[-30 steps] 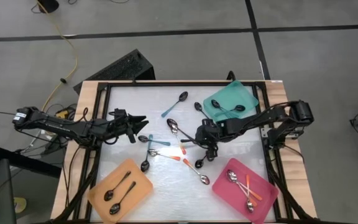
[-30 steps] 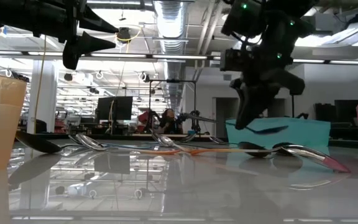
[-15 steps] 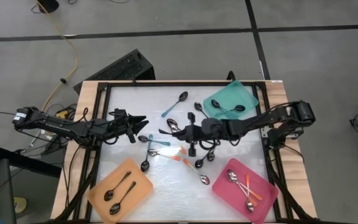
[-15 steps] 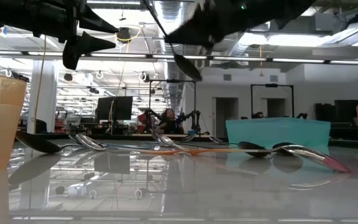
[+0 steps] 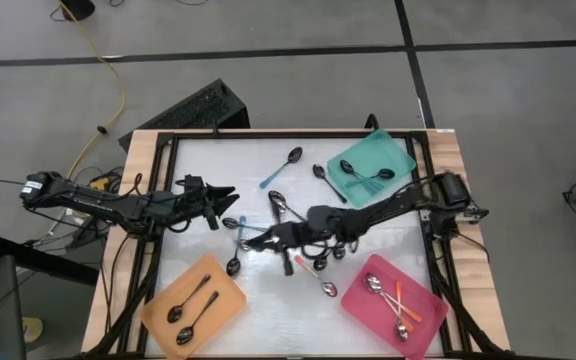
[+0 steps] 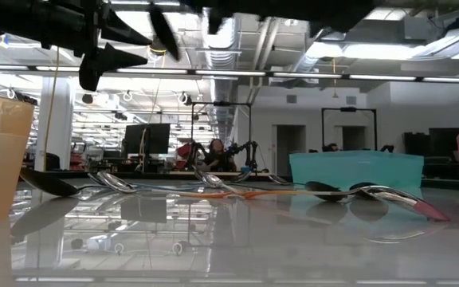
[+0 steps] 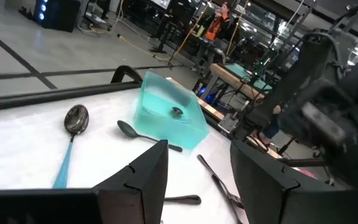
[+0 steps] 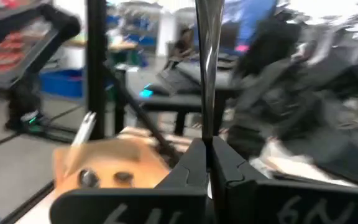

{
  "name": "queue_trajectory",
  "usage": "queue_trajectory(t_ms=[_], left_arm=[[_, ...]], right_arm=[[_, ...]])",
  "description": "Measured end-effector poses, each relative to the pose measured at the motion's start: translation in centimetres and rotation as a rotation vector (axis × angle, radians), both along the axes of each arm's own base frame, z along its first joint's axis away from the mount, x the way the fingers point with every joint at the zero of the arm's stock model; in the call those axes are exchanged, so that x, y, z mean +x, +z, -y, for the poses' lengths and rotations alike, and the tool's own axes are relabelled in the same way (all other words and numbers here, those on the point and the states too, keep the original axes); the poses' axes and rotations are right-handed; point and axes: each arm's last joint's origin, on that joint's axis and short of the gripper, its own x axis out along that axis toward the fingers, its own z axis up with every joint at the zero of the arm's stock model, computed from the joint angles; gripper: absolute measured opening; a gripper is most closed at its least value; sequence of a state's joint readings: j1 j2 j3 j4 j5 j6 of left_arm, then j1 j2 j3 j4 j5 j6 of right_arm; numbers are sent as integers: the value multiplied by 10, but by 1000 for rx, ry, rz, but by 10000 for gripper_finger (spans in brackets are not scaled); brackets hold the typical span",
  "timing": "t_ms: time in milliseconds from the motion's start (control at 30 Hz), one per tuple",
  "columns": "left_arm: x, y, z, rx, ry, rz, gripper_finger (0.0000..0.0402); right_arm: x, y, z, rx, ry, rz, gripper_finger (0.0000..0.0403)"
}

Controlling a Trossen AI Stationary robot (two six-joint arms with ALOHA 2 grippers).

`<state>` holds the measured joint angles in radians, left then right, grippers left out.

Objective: Sort silverware by color (type)
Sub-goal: Put the black spoon into the orange bin

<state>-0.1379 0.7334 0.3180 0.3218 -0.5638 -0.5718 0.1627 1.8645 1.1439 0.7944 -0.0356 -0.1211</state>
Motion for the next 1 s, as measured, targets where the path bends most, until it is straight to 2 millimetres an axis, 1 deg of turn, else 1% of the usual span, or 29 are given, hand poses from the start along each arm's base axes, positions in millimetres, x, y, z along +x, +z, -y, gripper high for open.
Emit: queue_trajectory(t_ms=[133,233,367,467,567,700,900,1000], left_arm=[[0,0,1,-14,-19,6,157],[0,0,1,-18,-43,5,157],[1,0,2,-21,-71,2,157],[1,-2,2,-22,-86,-12,157],[0,-4,2,-39,-84,-31,157],[0,-7,2,-54,-81,-50,157],[-1,-9,2,-61,-78,-77,157],[-1,-10,2,-67,-77,-79,157]], right_arm=[[31,2,-14,-5,114,26,7],[55,4,-22,-16,201,11,7],[84,-5,-36,-30,307,-57,7],[101,-11,-48,-46,371,-95,7],[116,-15,-54,-54,427,-110,7],[130,-23,-61,-62,497,-108,8],[145,-26,-59,-64,584,-76,8],[150,-31,-57,-65,617,-66,8]])
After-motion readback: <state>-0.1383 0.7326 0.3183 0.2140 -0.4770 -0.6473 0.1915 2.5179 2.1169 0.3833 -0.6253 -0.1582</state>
